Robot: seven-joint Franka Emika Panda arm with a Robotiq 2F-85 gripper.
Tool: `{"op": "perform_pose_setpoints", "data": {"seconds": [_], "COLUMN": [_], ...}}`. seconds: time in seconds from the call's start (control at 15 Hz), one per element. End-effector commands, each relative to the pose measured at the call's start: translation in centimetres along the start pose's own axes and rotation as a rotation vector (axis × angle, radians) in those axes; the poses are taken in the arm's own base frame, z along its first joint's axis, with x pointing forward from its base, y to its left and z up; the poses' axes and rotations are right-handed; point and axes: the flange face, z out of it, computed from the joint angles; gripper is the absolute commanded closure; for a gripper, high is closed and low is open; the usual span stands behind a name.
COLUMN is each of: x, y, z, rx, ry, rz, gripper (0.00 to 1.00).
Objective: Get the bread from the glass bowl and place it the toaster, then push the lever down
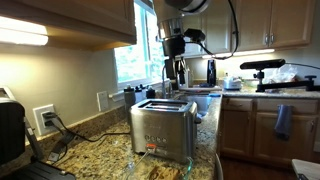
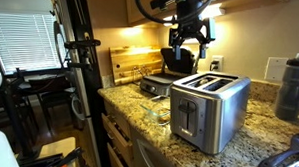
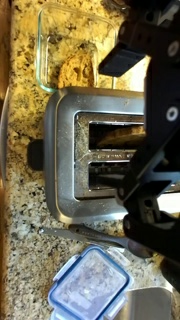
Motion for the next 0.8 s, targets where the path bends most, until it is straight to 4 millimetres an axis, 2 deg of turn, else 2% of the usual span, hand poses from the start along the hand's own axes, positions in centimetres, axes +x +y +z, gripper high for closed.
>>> {"op": "perform_pose_setpoints", "data": {"seconds": [0.0,0.33,0.53,0.73], "x": [-2.9,-5.9,-7.7,-9.3], "y": [1.7,2.7,2.6,2.0], "z": [-2.4,-4.3,-4.2,-3.1], "rx": [0.001,0.003,0.003,0.016], "ry": [0.035,0.081,0.086,0.097], "rz": [0.048,0.094,0.129,0.143], "gripper": [0.00,0.00,0.00,0.00]}}
